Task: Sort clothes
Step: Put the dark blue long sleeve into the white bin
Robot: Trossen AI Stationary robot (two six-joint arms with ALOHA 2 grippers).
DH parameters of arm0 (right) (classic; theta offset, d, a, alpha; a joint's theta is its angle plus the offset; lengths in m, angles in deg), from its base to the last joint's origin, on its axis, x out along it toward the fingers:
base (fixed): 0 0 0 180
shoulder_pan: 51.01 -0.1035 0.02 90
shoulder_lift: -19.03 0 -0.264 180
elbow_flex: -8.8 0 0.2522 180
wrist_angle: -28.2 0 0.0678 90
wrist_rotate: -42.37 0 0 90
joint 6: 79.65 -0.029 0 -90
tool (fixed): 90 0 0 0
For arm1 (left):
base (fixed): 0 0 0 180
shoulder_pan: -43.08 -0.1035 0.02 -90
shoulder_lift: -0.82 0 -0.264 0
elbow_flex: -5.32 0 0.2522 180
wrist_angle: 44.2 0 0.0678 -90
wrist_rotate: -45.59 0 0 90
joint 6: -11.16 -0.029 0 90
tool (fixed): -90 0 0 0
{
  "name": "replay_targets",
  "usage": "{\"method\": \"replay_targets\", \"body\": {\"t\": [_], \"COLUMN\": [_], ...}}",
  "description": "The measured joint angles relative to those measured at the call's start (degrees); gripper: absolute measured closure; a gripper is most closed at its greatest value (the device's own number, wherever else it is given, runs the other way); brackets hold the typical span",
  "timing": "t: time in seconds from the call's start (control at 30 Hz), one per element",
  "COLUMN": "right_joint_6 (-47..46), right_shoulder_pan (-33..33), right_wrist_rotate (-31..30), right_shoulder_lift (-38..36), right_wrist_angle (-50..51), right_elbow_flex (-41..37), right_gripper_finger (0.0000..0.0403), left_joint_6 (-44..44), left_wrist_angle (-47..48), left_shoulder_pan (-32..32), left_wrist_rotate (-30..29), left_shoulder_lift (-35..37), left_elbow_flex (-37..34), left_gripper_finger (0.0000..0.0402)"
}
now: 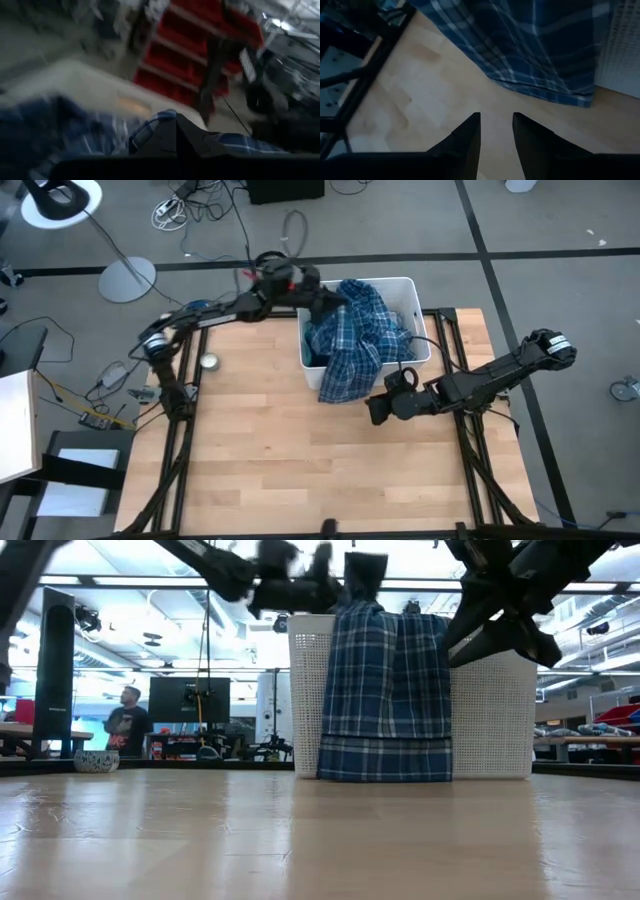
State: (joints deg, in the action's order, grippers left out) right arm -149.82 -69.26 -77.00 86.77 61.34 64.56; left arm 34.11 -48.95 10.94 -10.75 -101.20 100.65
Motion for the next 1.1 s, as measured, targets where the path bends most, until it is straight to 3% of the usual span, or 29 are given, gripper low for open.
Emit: {"method": "replay_targets", "body": {"t": [0.13,0.33,0.57,0.83,1.0,1.1], "right_joint_6": [-0.06,-0.11,-0.11,2.48,6.87,6.12], "right_shoulder_pan": [0.04,-0.1,-0.09,0.01,0.06,0.06], "right_wrist_rotate": [0.01,0.02,0.4,0.54,0.51,0.51], "right_shoulder_lift": [0.0,0.0,0.0,0.0,0.0,0.0], "right_wrist_angle": [-1.41,-2.39,-2.69,-2.98,-1.65,0.28], "right_elbow_flex": [0.0,0.0,0.0,0.0,0.0,0.0], "right_gripper_finger": [0.0288,0.0288,0.0288,0.0288,0.0288,0.0288], "left_joint_6": [-0.65,-1.51,-8.51,-9.22,-10.09,-14.33], "left_wrist_angle": [8.93,16.59,22.97,25.8,34.12,41.26], "left_shoulder_pan": [0.84,1.03,1.25,1.38,1.38,1.44], "left_wrist_rotate": [4.29,-3.57,-6.12,0.8,6.28,5.63], "left_shoulder_lift": [-6.61,-12.62,-13.31,-13.11,-13.11,-13.08], "left_elbow_flex": [3.46,3.95,4.22,13.23,20.96,25.85], "left_gripper_finger": [0.0401,0.0401,0.038,0.0338,0.0331,0.033]}}
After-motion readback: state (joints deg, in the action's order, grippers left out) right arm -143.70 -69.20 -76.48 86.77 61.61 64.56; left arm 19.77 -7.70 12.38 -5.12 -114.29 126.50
